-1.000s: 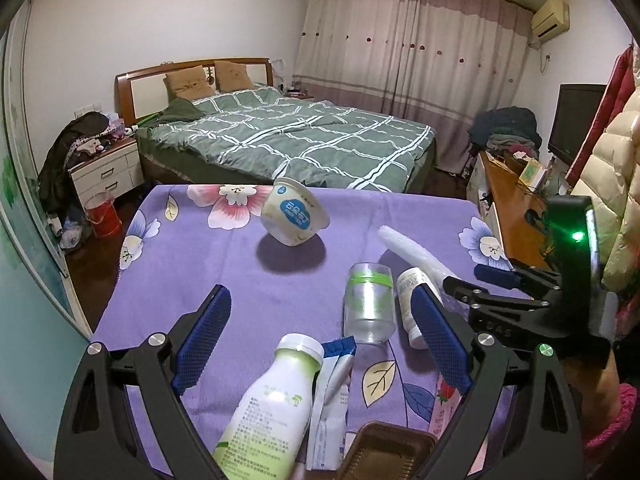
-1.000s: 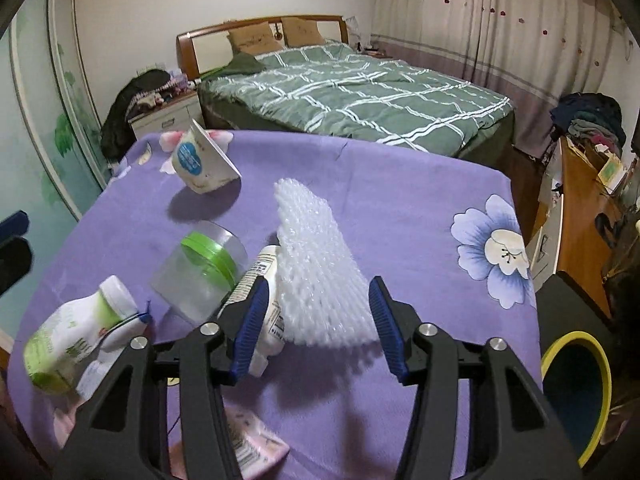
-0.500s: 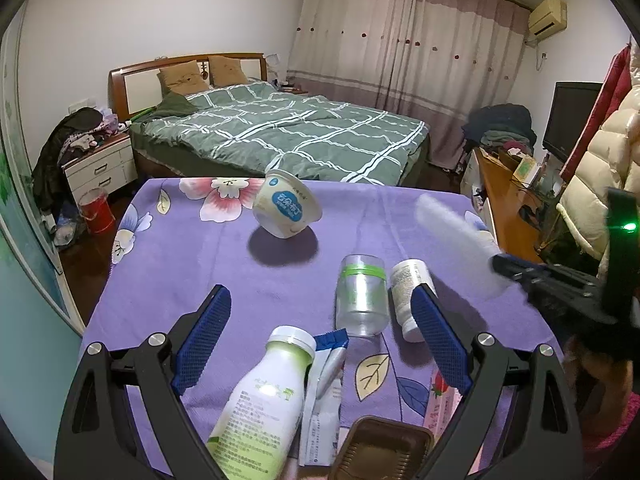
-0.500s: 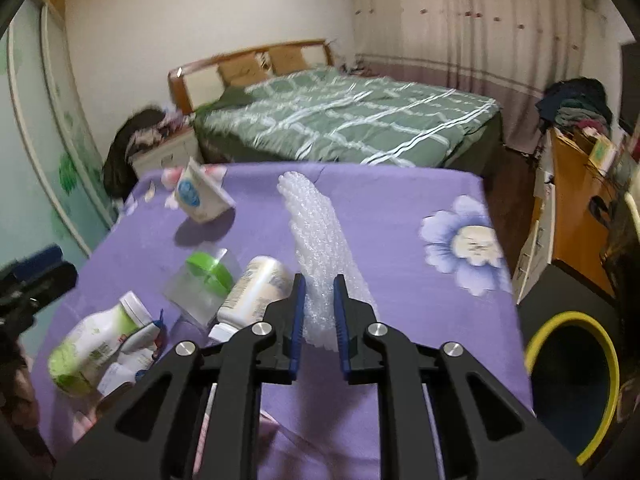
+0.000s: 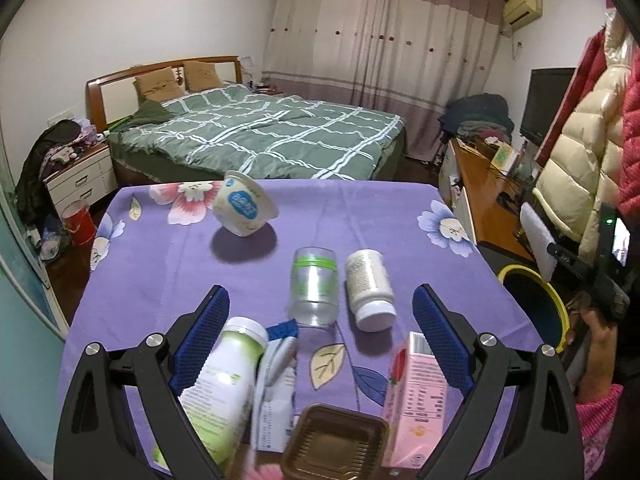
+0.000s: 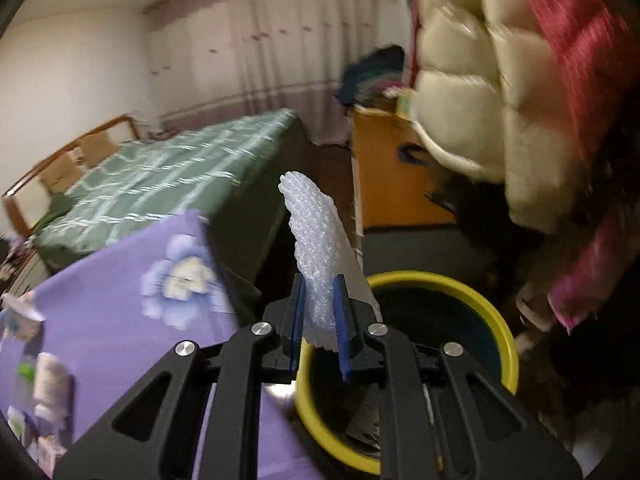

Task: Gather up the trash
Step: 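Carry the foam mesh into the bin with the right tool while the left tool nears the pink carton, then grasp the pink juice carton with the left tool and lift it, then carry the pink carton over the bin and open the left tool, then move the right tool back over the table toward the white pill bottle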

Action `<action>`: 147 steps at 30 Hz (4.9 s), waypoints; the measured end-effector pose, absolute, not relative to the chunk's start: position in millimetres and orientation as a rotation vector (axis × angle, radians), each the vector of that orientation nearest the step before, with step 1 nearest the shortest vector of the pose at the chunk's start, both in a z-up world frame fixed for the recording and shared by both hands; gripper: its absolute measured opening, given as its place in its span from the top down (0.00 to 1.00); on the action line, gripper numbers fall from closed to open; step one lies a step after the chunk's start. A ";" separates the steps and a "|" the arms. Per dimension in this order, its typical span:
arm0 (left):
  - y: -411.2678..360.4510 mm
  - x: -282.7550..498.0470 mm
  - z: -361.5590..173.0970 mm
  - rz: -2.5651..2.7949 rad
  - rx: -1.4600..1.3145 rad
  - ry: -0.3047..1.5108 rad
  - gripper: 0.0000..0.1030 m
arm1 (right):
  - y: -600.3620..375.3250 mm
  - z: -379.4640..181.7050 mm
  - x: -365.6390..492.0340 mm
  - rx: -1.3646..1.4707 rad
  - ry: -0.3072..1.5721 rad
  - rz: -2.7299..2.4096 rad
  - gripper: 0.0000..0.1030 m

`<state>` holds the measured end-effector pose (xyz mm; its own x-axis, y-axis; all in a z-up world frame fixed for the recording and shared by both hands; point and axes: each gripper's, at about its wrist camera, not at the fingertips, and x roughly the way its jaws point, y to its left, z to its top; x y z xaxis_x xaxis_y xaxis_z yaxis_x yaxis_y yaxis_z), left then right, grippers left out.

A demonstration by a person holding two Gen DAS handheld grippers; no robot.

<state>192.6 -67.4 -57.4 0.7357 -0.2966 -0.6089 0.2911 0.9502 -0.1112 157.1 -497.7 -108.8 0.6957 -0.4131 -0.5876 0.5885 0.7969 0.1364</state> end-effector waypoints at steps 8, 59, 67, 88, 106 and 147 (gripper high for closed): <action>-88.1 192.9 -72.2 -0.375 0.013 0.714 0.11 | -526.9 -130.2 145.1 0.388 0.623 -0.683 0.86; -157.9 181.4 -140.8 -0.491 0.142 0.917 0.61 | -515.8 -136.8 149.3 0.383 0.611 -0.614 0.57; -177.5 180.1 -120.5 -0.527 0.139 0.880 0.61 | -513.4 -124.0 141.5 0.374 0.580 -0.582 0.57; -398.2 191.0 -104.3 -0.828 0.221 0.885 0.61 | -576.0 -120.2 14.4 0.336 0.588 -0.544 0.52; -484.3 215.4 -116.2 -0.827 0.207 0.876 0.28 | -595.7 -134.1 -0.9 0.371 0.604 -0.589 0.51; 98.2 257.2 -74.6 -0.021 -0.179 0.564 0.12 | -280.7 -105.7 179.9 0.080 0.692 0.023 0.49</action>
<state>257.2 98.2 -74.6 0.8456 -0.0685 -0.5294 -0.0293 0.9843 -0.1742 179.9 -280.7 -105.7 0.7701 0.0477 -0.6361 0.0053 0.9967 0.0812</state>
